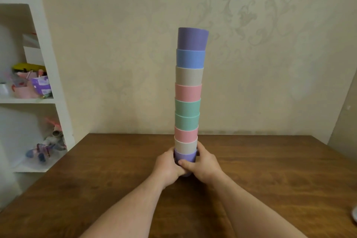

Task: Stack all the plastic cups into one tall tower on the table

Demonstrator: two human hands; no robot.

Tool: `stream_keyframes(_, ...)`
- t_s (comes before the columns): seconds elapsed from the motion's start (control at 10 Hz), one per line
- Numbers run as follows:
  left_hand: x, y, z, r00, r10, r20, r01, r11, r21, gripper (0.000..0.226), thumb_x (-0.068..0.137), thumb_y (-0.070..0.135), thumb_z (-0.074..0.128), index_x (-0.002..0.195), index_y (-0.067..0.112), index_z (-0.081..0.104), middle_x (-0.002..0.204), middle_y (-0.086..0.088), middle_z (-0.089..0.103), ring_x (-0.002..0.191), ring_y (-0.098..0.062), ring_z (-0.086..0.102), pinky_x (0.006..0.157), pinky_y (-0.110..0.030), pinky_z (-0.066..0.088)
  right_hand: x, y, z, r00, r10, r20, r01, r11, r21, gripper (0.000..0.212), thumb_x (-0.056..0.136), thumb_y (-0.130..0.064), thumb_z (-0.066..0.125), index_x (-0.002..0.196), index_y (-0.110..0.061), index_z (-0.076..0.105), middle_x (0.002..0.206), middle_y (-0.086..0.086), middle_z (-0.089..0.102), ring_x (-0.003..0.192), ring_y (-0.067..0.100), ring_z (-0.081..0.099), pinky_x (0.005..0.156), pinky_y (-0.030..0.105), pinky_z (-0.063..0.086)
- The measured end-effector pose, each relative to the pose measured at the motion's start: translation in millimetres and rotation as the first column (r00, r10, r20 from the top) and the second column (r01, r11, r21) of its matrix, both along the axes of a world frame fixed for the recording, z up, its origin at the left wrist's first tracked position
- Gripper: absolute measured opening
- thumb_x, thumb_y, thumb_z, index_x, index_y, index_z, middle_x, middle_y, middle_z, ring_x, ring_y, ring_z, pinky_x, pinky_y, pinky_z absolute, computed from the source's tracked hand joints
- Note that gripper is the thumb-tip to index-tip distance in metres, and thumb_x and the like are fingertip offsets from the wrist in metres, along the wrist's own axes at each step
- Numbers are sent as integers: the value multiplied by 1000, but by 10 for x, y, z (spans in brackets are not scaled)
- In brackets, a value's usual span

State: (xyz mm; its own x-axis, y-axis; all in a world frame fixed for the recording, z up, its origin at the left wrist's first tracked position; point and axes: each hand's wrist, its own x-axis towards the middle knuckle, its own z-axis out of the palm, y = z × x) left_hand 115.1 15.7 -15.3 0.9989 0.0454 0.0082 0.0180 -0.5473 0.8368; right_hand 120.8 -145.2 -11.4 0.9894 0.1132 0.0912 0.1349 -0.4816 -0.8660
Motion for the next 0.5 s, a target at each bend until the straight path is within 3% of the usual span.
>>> stream_keyframes(0.2, 63, -54, -9, 999, 25, -24, -24, 999, 26, 83, 79, 12, 91, 151, 29, 55, 140, 2, 69, 123, -23, 66, 110, -45, 55, 2, 45, 3, 1000, -17, -16, 18, 1000, 11, 91, 83, -42, 89, 159, -39, 37, 134, -15, 63, 118, 12, 60, 108, 36, 50)
stream_keyframes(0.3, 0, -65, -40, 999, 8, -36, -5, 997, 78, 100, 88, 15, 82, 169, 32, 25, 153, -2, 61, 133, -27, 64, 111, -43, 54, -98, 115, -60, 999, -14, -35, 14, 1000, -5, 109, 89, -45, 82, 168, -41, 7, 156, -5, 57, 133, 19, 59, 117, 42, 46)
stream_keyframes(0.4, -172, -37, 21, 996, 23, -89, -15, 995, 94, 117, 92, 27, 82, 174, 28, -2, 168, -5, 47, 146, -28, 55, 105, -31, 48, -265, 111, -38, 989, -65, -132, 59, 997, -50, 114, 97, -50, 71, 169, -30, -16, 168, 1, 43, 149, 25, 48, 119, 42, 40)
stream_keyframes(0.5, -463, 15, -78, 994, 84, -64, -74, 986, 150, 114, 96, 40, 78, 174, 21, -4, 172, -3, 41, 152, -25, 48, 118, -34, 44, -547, -8, -167, 990, -121, -69, 109, 981, -158, 105, 101, -55, 63, 170, -26, -11, 169, 4, 41, 151, 25, 46, 118, 36, 39)
